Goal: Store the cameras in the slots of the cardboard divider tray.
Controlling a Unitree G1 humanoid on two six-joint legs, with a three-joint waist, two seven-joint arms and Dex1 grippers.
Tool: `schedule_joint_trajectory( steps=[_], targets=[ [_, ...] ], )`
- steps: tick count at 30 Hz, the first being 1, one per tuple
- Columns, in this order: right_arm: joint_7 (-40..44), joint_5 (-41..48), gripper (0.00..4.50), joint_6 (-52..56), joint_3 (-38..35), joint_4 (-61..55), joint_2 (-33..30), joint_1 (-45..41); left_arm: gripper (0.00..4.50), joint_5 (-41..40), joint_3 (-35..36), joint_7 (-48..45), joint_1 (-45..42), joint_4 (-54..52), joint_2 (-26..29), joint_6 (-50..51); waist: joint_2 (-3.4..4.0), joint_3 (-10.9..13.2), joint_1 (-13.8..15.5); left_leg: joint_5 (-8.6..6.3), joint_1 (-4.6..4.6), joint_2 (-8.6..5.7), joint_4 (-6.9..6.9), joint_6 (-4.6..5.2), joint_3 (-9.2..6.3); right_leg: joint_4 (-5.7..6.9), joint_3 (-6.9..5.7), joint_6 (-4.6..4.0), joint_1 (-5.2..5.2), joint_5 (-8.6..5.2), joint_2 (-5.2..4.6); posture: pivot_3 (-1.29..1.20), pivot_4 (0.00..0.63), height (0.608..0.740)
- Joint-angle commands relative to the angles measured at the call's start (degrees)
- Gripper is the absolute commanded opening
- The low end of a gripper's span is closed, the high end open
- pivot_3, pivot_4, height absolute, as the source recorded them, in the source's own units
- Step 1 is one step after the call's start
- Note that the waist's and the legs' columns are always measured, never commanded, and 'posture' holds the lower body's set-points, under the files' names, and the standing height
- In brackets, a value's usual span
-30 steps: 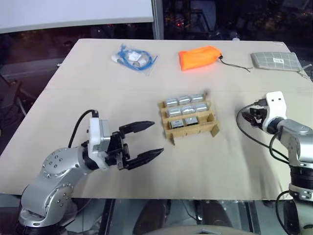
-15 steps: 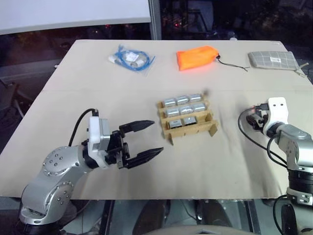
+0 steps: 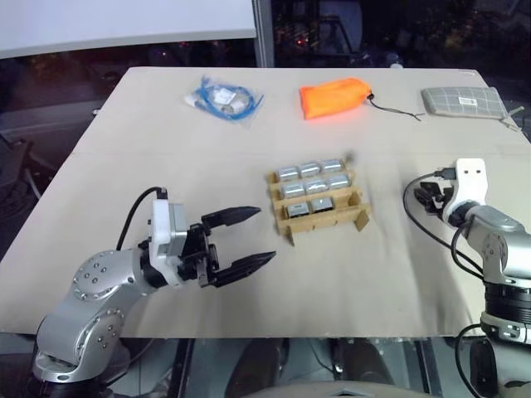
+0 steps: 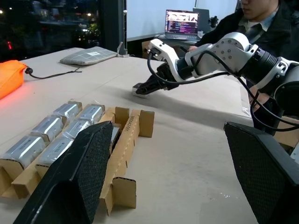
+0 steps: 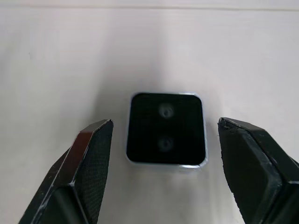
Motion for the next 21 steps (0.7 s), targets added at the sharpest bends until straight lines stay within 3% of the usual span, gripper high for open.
schedule_joint_trajectory(
  steps=[1,9,11,14,19,21],
  targets=[
    [-0.73,1.41,3.55,0.65,-2.0,-1.16,-0.13,-1.3,3.97,-0.73,0.3,0.17,-0.25,-1.62,0.08,-0.54,0.0,0.0,0.0,0.0,0.0,0.0,0.0,0.0,0.0,0.0,0.0,0.0,0.0,0.0,0.0,0.0,0.15,0.74],
    [-0.92,0.62,3.55,-0.71,-0.33,-0.21,-1.1,-0.46,3.97,-1.02,0.0,1.21,-0.66,-2.39,0.24,0.26,0.0,0.0,-0.01,0.0,0.0,0.0,0.0,0.0,0.0,0.0,0.0,0.0,0.0,0.0,0.0,0.0,0.15,0.74],
    [-0.93,0.55,3.02,-0.88,-0.18,-0.16,-1.16,-0.38,3.97,-1.15,0.01,1.49,-0.95,-2.48,0.31,0.58,0.01,0.0,-0.02,0.0,0.0,0.0,0.0,0.0,0.01,0.0,0.0,0.0,0.0,0.0,0.0,0.0,0.15,0.74],
    [-0.94,0.46,1.87,-1.02,0.12,-0.32,-1.33,-0.17,3.97,-1.4,-0.08,2.06,-1.43,-2.65,0.36,1.06,0.01,0.0,-0.01,0.0,0.0,0.0,0.0,0.0,0.01,0.0,0.0,0.0,0.0,0.0,0.0,0.0,0.15,0.74],
    [3.01,-1.64,1.87,-6.62,4.13,-5.0,-5.6,3.02,3.97,-5.84,-0.42,13.8,-7.58,-2.31,-2.2,8.54,0.01,0.0,0.22,0.0,0.0,-0.01,0.01,0.01,-0.02,0.0,-0.03,0.01,0.01,0.0,0.0,0.0,0.15,0.74],
    [7.7,-1.15,1.87,-12.51,6.02,-10.87,-8.25,4.65,3.97,-13.63,-0.52,20.3,-12.09,-1.5,-2.72,15.03,0.04,0.02,0.5,0.0,-0.05,-0.06,0.04,0.02,-0.09,0.01,-0.09,0.02,0.0,0.0,-0.04,0.0,0.15,0.74]
  ],
)
